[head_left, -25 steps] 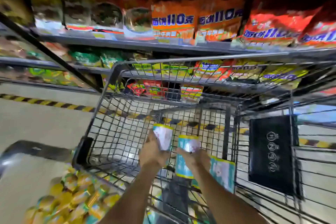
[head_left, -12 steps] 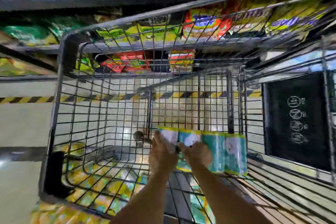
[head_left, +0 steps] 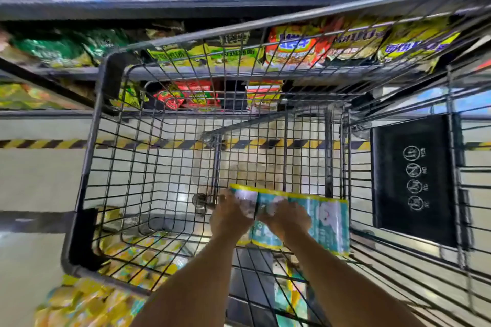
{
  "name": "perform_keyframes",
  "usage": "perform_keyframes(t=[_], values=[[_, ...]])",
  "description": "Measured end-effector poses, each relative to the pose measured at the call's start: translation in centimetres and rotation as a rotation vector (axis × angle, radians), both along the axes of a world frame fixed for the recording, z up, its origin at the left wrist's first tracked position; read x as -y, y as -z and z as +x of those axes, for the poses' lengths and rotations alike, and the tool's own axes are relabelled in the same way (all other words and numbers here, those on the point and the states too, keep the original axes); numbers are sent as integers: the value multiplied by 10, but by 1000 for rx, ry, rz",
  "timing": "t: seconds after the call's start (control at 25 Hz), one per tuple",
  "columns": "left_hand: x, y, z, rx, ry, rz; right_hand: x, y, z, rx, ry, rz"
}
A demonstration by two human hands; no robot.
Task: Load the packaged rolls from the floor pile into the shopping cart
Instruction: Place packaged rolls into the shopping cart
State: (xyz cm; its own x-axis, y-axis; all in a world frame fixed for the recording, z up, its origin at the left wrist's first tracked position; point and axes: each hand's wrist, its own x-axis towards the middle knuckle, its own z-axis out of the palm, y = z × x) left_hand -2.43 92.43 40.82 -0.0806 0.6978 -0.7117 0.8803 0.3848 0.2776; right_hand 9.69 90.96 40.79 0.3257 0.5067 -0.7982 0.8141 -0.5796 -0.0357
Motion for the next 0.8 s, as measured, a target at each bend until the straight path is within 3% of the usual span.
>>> perform_keyframes(t=[0.16,0.32,0.52,0.68,0.8], values=[[-18,-26,6,-171,233,20,-15,-28,6,5,-234,90],[-40,-84,17,-328,280,108,-49,-72,26,23,-515,245],[-15,-163,36,-458,182,295,-67,-162,55,20,-805,509],[44,-235,50,-487,66,470,-37,-231,59,-17,-1053,703],[93,-283,42,-532,-29,490,-8,-274,42,-50,-1184,781]])
